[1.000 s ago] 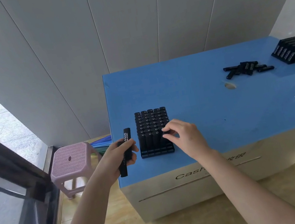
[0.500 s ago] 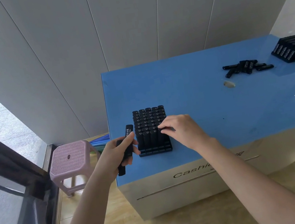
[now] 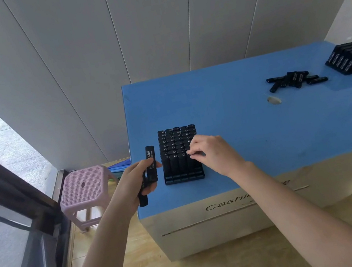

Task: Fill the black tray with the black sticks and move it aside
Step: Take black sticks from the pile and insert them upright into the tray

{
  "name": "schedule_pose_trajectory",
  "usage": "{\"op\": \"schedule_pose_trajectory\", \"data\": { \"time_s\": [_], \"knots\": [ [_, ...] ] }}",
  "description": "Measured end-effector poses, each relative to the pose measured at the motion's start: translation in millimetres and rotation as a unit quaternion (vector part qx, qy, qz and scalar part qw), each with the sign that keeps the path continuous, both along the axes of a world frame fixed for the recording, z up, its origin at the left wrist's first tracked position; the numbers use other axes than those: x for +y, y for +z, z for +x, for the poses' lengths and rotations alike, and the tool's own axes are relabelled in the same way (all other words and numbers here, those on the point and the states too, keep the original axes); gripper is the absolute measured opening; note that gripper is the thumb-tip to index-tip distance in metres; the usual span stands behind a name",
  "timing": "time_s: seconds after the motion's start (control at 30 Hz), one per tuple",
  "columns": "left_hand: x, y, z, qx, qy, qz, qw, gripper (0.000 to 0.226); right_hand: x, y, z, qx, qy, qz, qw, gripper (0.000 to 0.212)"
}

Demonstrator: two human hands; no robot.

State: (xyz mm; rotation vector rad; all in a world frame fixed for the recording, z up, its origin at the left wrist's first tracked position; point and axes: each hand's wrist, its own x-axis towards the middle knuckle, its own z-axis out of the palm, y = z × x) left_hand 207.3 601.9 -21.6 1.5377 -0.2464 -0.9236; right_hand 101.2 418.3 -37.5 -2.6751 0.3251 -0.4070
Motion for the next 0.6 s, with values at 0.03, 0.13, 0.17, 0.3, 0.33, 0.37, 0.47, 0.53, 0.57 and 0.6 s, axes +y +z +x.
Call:
{"op": "schedule_pose_trajectory", "data": {
  "time_s": [0.03,0.13,0.17,0.3,0.33,0.37,0.47,0.53,0.57,0.6],
  "knots": [
    [0.7,-0.5,0.2,-0.003,-0.005,-0.001,1.0,0.029,1.5,-1.8,-1.3,-0.007,-0.007,-0.002,1.0,0.012],
    [2.2,-2.4,-0.6,-0.023,-0.025,-0.002,0.999,0.028,8.9,-1.2,-3.1,-0.033,-0.044,-0.022,0.998,0.013],
    [2.2,-3.4,-0.9,-0.031,-0.029,-0.001,0.999,0.029,12.4,0.8,-3.0,-0.05,-0.048,-0.009,0.998,0.015],
    [1.1,-6.5,-2.2,-0.048,-0.034,-0.007,0.998,0.029,30.3,7.9,-5.1,-0.064,0.028,0.16,0.985,0.044],
    [0.5,-6.4,-2.9,-0.05,-0.032,-0.013,0.998,0.024,35.8,8.0,-6.9,-0.054,0.049,0.191,0.979,0.05],
    [-0.5,-6.5,-3.5,-0.049,-0.029,-0.017,0.998,0.021,40.8,7.2,-8.9,-0.049,0.065,0.208,0.975,0.053],
    [-2.8,-5.7,-5.9,-0.042,-0.024,-0.015,0.999,0.02,51.7,0.7,-13.2,-0.105,0.089,0.192,0.972,0.043],
    [-3.7,-5.7,-7.8,-0.034,-0.033,-0.012,0.999,0.021,53.2,-4.0,-15.0,-0.158,0.09,0.135,0.974,0.028],
    [-4.2,-5.3,-8.8,-0.026,-0.037,-0.014,0.999,0.022,52.9,-5.2,-15.9,-0.174,0.084,0.112,0.975,0.024],
    [-4.5,-5.0,-9.7,-0.018,-0.039,-0.017,0.999,0.024,52.2,-5.4,-16.9,-0.188,0.077,0.102,0.974,0.021]
  ]
}}
